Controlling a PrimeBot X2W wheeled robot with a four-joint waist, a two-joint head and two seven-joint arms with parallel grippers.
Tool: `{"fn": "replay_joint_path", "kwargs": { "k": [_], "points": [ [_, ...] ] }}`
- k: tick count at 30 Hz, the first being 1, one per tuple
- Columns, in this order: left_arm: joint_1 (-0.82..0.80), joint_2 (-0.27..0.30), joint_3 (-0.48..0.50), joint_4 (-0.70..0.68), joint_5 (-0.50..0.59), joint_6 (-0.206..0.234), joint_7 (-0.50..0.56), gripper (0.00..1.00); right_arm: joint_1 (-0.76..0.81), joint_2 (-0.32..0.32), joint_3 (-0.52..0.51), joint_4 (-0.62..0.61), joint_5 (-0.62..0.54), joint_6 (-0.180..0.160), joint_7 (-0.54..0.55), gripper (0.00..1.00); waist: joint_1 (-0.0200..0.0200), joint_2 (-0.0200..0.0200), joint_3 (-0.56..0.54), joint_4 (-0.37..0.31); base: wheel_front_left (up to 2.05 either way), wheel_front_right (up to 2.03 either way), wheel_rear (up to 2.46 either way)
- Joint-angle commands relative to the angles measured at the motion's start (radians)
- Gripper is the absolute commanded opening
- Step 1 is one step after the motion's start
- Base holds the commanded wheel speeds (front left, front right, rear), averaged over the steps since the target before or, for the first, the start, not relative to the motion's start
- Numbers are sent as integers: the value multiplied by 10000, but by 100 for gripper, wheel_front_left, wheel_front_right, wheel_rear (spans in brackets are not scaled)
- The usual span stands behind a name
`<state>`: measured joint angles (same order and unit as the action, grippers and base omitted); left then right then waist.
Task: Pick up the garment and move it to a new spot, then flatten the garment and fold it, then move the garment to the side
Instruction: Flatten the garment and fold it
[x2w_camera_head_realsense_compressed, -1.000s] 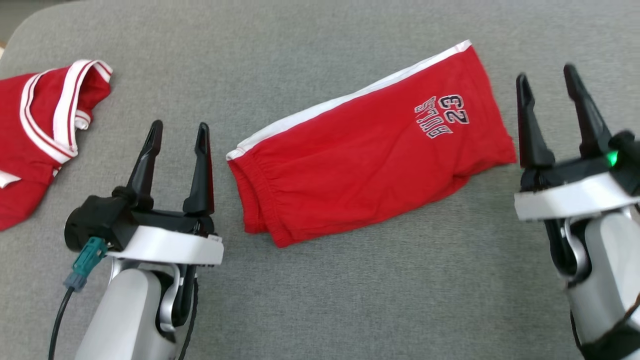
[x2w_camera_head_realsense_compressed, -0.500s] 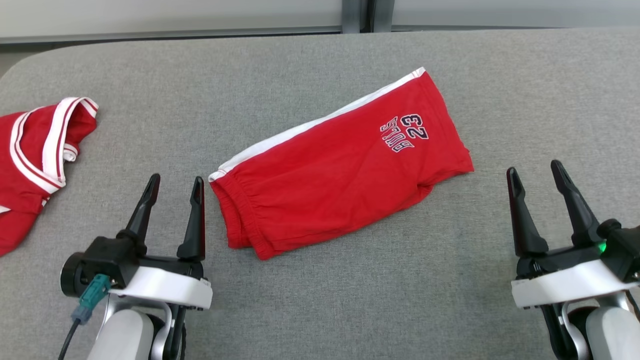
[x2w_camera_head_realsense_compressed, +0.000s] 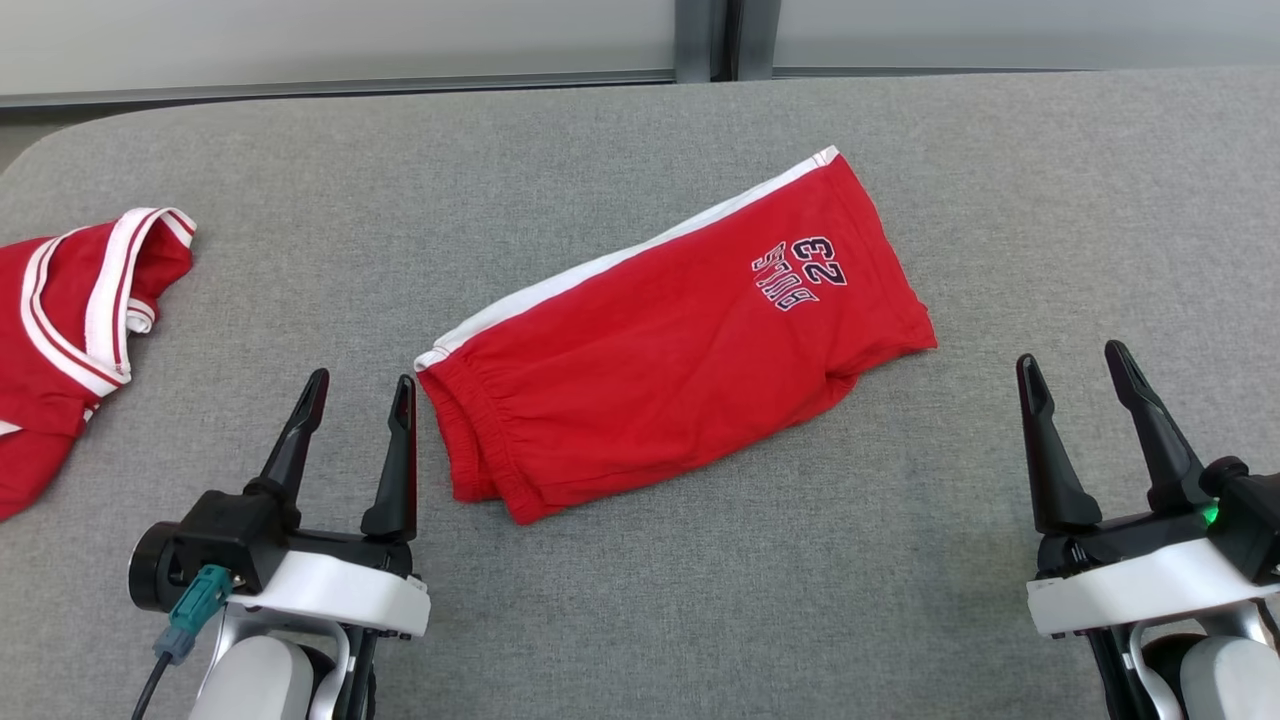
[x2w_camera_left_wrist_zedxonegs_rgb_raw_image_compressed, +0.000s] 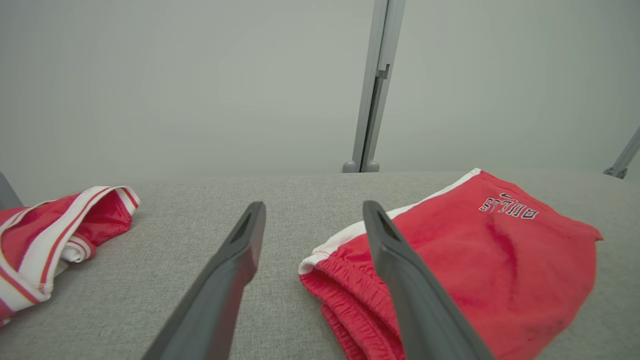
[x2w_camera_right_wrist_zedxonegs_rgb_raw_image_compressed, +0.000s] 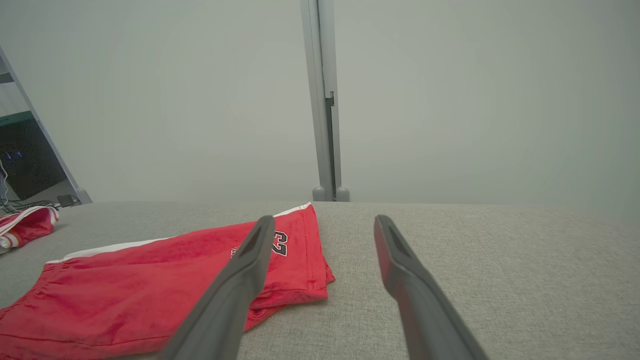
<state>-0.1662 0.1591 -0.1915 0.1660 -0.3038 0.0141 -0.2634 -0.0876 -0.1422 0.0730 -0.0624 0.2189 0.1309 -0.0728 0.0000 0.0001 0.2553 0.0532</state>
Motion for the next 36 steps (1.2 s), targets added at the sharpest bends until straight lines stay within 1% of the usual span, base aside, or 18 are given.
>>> {"fn": "replay_joint_path", "kwargs": {
  "k": [1, 10, 15, 19, 24, 26, 27, 31, 36],
  "points": [
    [-67, 64, -5, -13, 8, 15, -13, 100, -23, -28, -28, -50, -28, -3, 20, 100, 0, -1, 34, -5, 0, 0, 0],
    [-298, 60, -86, -62, 5, 63, -10, 100, -214, -112, -152, -44, -43, -2, -32, 100, 0, -1, 199, 61, 0, 0, 0],
    [-584, -21, -226, -129, 18, -15, -2, 100, -579, -256, -317, 31, 61, -2, 27, 100, 0, -1, 541, 304, 0, 0, 0],
    [-988, -186, -400, -210, 64, -98, -5, 100, -1254, -511, -409, 240, 88, -2, 173, 100, 0, -1, 1066, 661, 0, 0, 0],
    [-1564, -392, -545, -229, 137, -251, -9, 100, -2380, -926, -183, 1257, 237, -2, 416, 100, 0, -1, 1643, 1139, 0, 0, 0],
    [-1704, -498, -559, -223, 148, -309, -10, 100, -2687, -1026, -53, 1905, 318, -3, 617, 100, 0, -1, 1766, 1290, 0, 0, 0],
    [-1811, -594, -558, -212, 178, -369, -10, 100, -2971, -1084, 82, 2540, 477, -3, 739, 100, 0, -1, 1833, 1413, 0, 0, 0],
    [-1926, -695, -465, -198, 239, -434, -11, 100, -3250, -1059, 278, 3755, 653, -3, 1023, 100, 0, -1, 1867, 1538, 0, 0, 0],
    [-1896, -803, -297, -202, 321, -502, -12, 100, -3344, -844, 518, 4581, 778, -3, 1141, 100, 0, -1, 1878, 1534, 0, 0, 0]
  ]
}}
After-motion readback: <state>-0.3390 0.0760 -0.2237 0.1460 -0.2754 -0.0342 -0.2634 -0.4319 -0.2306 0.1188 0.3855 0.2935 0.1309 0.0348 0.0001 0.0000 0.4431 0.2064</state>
